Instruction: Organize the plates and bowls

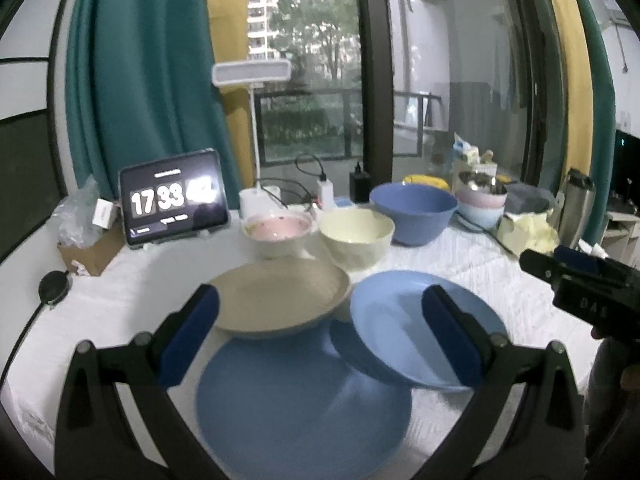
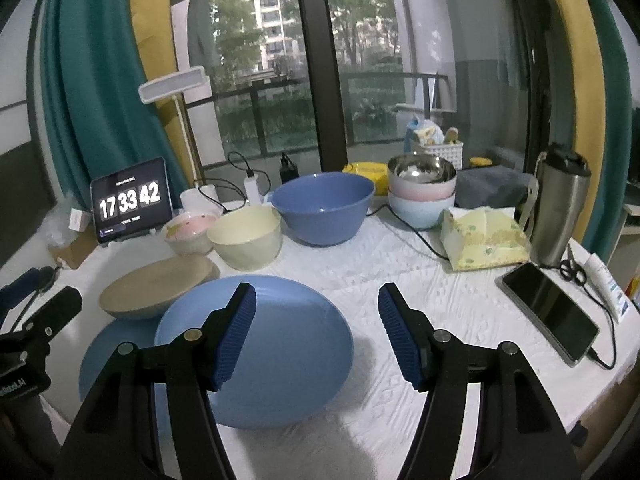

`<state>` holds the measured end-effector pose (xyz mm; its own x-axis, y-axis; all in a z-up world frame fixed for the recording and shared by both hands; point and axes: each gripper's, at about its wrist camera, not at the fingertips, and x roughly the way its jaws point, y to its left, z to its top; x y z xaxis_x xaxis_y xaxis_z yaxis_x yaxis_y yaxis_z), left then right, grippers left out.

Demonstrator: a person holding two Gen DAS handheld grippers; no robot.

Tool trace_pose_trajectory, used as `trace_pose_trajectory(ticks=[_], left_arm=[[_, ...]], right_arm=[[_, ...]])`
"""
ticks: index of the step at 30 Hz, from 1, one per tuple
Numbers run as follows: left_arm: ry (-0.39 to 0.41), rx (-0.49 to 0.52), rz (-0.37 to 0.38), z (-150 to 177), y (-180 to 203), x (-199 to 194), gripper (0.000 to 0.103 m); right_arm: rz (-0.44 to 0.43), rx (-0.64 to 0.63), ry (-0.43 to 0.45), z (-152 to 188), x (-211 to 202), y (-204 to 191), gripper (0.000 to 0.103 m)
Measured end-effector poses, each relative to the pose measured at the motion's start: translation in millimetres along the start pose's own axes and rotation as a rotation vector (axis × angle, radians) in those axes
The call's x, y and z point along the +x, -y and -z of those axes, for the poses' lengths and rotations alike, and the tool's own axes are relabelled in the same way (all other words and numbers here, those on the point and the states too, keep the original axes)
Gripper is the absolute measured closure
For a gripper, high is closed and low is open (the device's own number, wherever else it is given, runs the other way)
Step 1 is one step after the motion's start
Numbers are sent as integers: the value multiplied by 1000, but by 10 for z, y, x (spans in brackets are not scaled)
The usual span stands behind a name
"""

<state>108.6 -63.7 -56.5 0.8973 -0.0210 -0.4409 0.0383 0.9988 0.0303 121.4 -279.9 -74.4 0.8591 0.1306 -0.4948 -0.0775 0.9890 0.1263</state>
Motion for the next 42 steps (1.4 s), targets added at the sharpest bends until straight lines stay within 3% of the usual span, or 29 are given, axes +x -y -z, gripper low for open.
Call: trace_pose_trajectory(ticks=[26,33,35,42], left_arm=[[-219,82,9,179,619,848,2],[-270,78,0,225,637,971,22],[-285,74,-2,236,633,1000,29],[-313,77,-6,269,671,1084,50]], right_arm=[[-59,68,-223,253,827,485,39],[-80,83,-267,298,952,514,43],[-83,85,-277,301,976,516,53],[-105,87,-311,318,1057,498,72]])
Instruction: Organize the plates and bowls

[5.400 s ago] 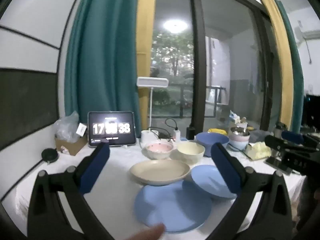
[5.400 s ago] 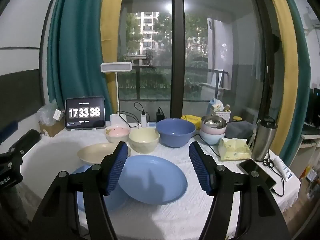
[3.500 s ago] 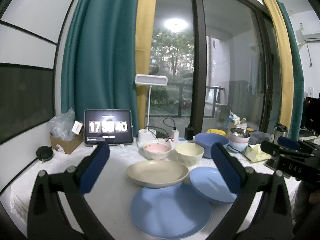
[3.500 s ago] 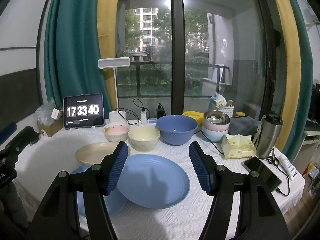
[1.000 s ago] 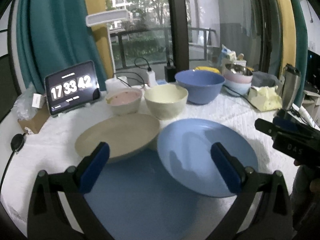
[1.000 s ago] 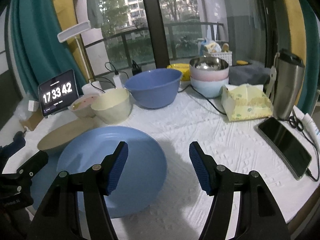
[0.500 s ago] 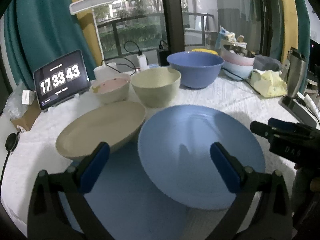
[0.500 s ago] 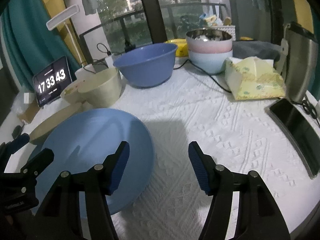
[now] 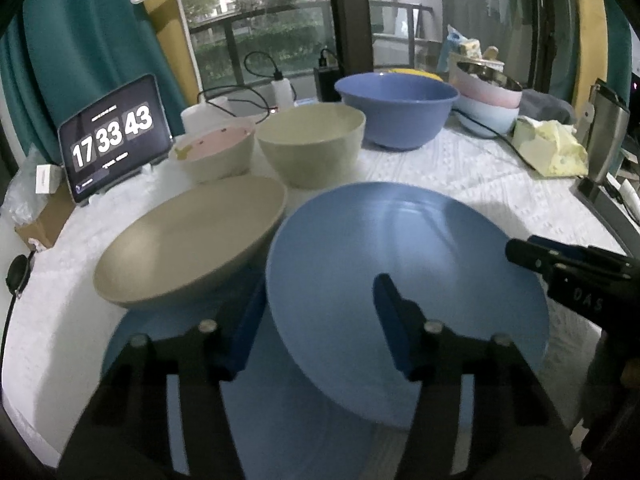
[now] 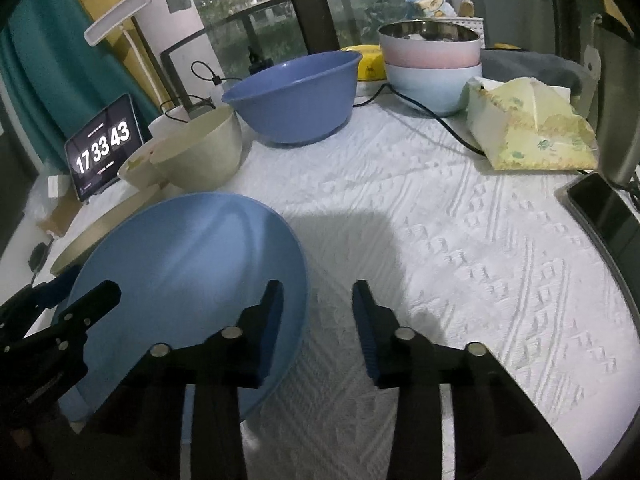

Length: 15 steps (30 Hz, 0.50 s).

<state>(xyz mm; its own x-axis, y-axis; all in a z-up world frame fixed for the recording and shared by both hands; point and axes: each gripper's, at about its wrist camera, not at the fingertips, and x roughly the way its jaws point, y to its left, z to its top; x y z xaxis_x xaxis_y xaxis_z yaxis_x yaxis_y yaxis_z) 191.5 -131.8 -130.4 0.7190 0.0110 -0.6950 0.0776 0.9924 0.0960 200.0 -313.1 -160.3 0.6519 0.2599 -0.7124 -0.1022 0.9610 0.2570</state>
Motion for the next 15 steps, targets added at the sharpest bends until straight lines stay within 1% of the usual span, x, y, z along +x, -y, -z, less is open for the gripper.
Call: trace_pose_trajectory(ticks=[1,2,4,9,15], left_arm=[[-8,-3,4,0,-2,13,55],[-12,-5,8,2,1,23,57],[-13,-2,7,4,15,24,59],[-10,0,20,-25,36,36,59],[1,19,49,-118,144,74,59]], right_arm=[[-4,-1,-5,-3,11,0,77],[-9,-3,-10,-2,20,2,82],[-6,-5,-10,-3,23,-2,85],[4,6,-5,-32,2,50,89],[37,14,40,-143,-103,141,89]])
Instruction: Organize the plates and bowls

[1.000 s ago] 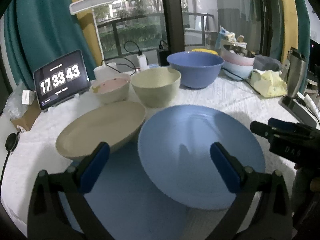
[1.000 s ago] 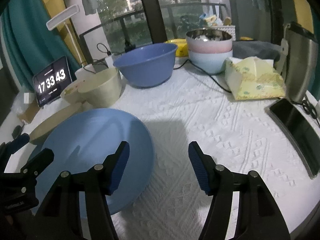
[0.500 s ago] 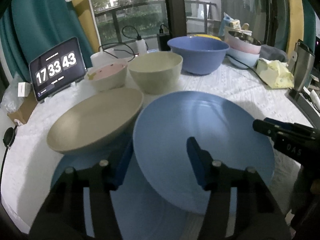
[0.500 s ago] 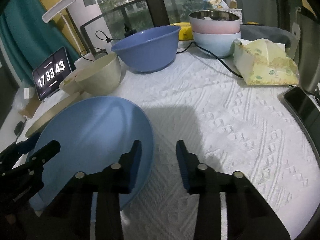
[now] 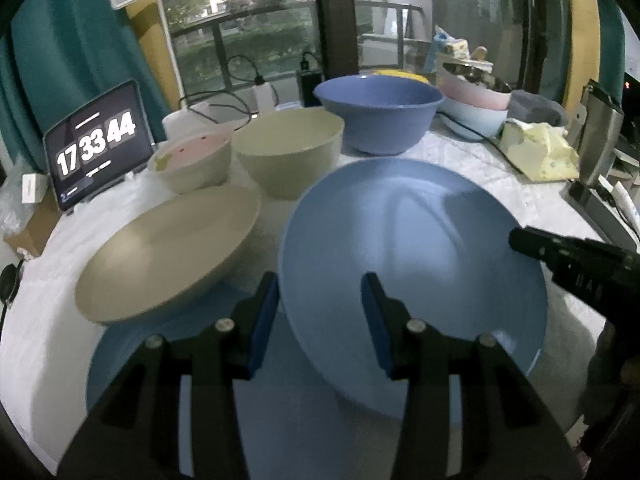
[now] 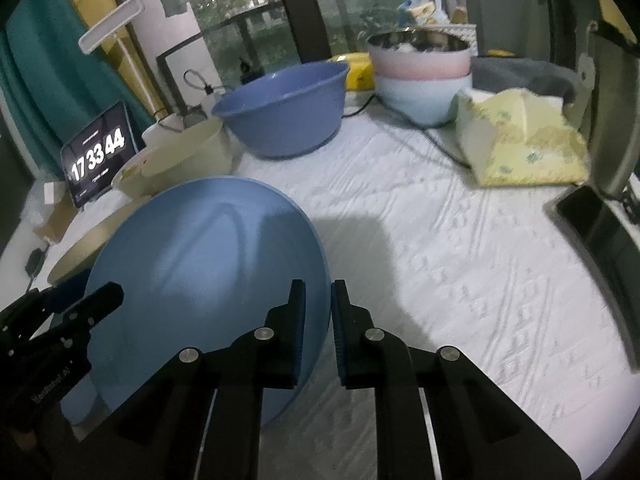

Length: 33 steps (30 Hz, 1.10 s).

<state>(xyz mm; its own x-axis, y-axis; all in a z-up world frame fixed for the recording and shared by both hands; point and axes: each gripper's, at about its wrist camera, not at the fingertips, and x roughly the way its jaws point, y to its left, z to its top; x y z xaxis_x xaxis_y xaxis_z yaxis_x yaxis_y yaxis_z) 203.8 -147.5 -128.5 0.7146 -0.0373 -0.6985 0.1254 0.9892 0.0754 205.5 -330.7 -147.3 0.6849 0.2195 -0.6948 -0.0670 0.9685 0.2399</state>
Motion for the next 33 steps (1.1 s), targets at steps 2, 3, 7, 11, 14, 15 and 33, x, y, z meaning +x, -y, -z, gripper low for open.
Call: trace_pose_trajectory(ticks=[2,3,7,11,14,15,33], left_arm=[[-2,8,11,-29,39,28,59],[-6,12,20,-46,66,55,59],[-35,29,45,-76,152,171,59],[-78,31,75,-82,191,285,58],[-71,22,102,-107,180,261,57],[-63,12,109,-118,155,236,56],[79,-63,104,-82,-356,-308,56]], right_arm=[[11,7,9,-40,-9,37,89],[20,9,12,-62,-9,63,89],[54,19,13,-112,25,158,89],[77,31,10,-135,52,207,89],[93,31,21,-150,26,191,89],[97,30,27,-157,7,177,89],[108,-32,92,-228,-352,-346,88]])
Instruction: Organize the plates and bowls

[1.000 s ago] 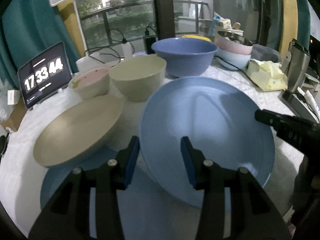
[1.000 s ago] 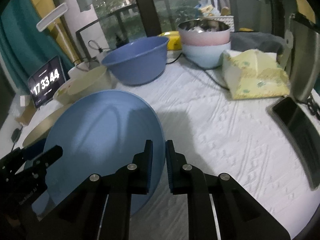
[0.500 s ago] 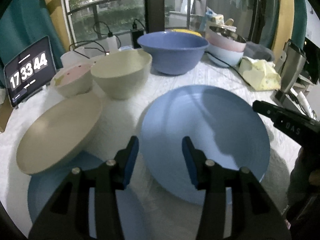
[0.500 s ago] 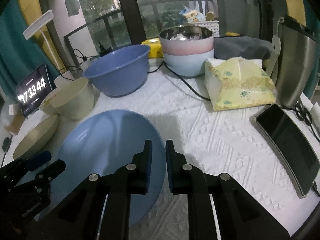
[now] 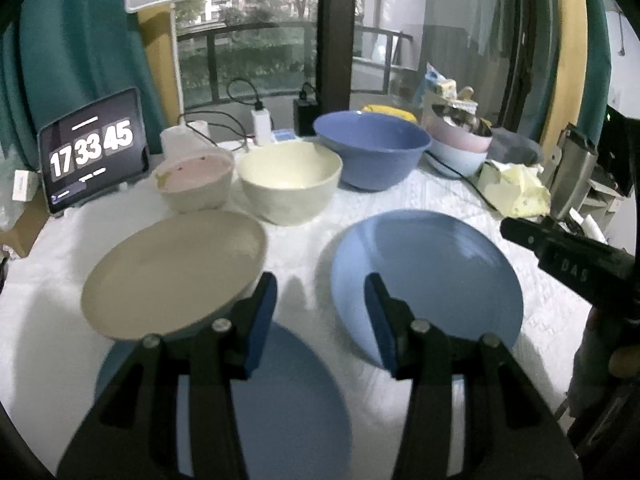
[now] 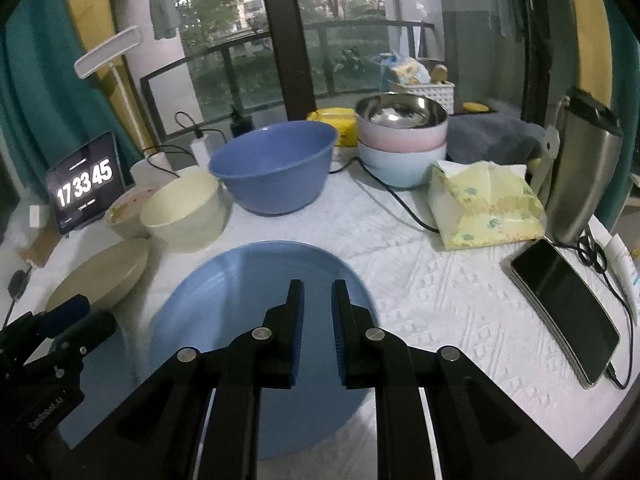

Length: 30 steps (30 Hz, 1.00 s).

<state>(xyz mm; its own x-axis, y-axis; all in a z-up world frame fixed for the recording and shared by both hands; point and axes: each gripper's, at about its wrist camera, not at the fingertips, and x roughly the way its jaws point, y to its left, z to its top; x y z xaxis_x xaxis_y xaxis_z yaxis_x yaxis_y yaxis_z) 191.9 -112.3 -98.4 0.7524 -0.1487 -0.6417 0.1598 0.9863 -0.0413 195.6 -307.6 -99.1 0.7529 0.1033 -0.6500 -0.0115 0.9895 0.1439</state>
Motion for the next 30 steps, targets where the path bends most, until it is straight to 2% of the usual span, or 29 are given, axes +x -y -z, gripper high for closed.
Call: trace_pose_trajectory(ticks=[15,30], left_arm=[[67,-85,-34,63,-574,-307,56],[90,-171,-83,133,-1166,-399,56]], right_arm=[[-21,-83,13,-30,-119,-603,88],[-43,-153,-2,-50,-38,-1129,88]])
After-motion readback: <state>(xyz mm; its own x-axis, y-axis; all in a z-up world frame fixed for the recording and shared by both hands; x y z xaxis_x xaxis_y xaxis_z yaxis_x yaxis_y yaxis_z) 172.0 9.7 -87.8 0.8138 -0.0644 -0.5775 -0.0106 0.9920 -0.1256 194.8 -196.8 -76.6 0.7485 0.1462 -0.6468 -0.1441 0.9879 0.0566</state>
